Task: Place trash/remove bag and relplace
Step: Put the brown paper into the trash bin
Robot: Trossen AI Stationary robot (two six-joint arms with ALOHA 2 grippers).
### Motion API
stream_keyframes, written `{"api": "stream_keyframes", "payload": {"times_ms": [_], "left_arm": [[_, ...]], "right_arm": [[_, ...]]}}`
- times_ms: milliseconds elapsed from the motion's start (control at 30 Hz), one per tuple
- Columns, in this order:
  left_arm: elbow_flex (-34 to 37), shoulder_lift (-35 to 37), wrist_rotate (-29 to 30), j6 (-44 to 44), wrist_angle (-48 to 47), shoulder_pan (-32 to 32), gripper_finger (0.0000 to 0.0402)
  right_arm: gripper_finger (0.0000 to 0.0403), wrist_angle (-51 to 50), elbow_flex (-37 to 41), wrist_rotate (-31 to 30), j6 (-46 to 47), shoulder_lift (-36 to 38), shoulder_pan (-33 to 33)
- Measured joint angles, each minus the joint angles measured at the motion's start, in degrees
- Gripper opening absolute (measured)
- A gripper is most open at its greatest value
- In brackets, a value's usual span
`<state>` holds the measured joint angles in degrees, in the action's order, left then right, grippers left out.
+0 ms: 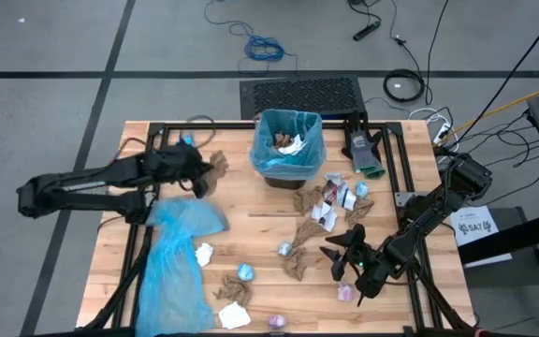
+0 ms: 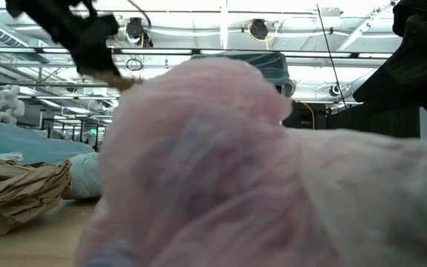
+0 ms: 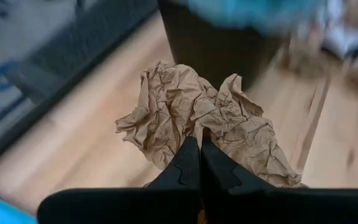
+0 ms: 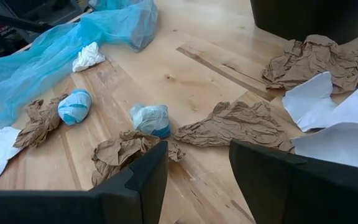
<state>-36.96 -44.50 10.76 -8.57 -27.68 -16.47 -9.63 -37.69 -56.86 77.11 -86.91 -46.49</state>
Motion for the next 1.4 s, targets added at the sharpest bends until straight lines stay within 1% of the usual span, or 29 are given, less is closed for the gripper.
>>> {"api": "stream_keyframes", "payload": {"times_ms": [133,267,433,567,600,667,767,900,1000,1233,1400], "left_arm": [[-7.5,0.6,0.5,2.2,-0.1,0.0,0.0],[-16.2,-3.5,0.2,6.1,0.8,0.0,0.0],[-27.7,-14.2,-0.6,11.3,0.8,0.0,0.0],[-37.0,-24.7,-7.3,14.9,1.1,0.0,0.0],[-39.2,-27.4,-7.8,15.2,0.8,0.1,0.0],[-43.6,-32.0,-7.5,15.4,1.8,0.0,0.0],[-48.8,-38.2,-5.1,15.5,2.4,-0.5,0.0003],[-53.1,-44.8,-2.0,15.8,3.4,-1.2,0.0026],[-55.1,-47.1,-0.2,17.9,3.5,-2.0,0.005],[-56.1,-48.1,0.7,17.9,2.8,-3.0,0.0106],[-56.1,-47.6,0.7,17.9,-0.8,-3.0,0.0129]], "right_arm": [[0.0164,0.0,0.0,0.0,0.0,0.0,0.0],[0.0164,0.0,0.0,0.0,-0.1,0.0,0.1],[0.0164,0.0,0.0,0.0,-0.1,0.0,0.1],[0.0164,0.0,0.0,0.0,-0.3,0.0,0.1],[0.0164,0.0,0.0,0.0,-0.3,0.0,0.1],[0.0164,0.0,0.0,0.0,-0.4,0.0,0.1],[0.0164,0.0,0.0,0.0,-0.3,0.0,0.1],[0.0164,0.5,0.0,0.2,-0.1,0.0,-0.1],[0.0164,1.0,0.0,0.2,-0.1,0.0,-0.2],[0.0164,1.6,0.0,0.4,-0.4,0.0,-0.2],[0.0164,1.6,0.0,0.3,-1.2,0.0,-0.1]]}}
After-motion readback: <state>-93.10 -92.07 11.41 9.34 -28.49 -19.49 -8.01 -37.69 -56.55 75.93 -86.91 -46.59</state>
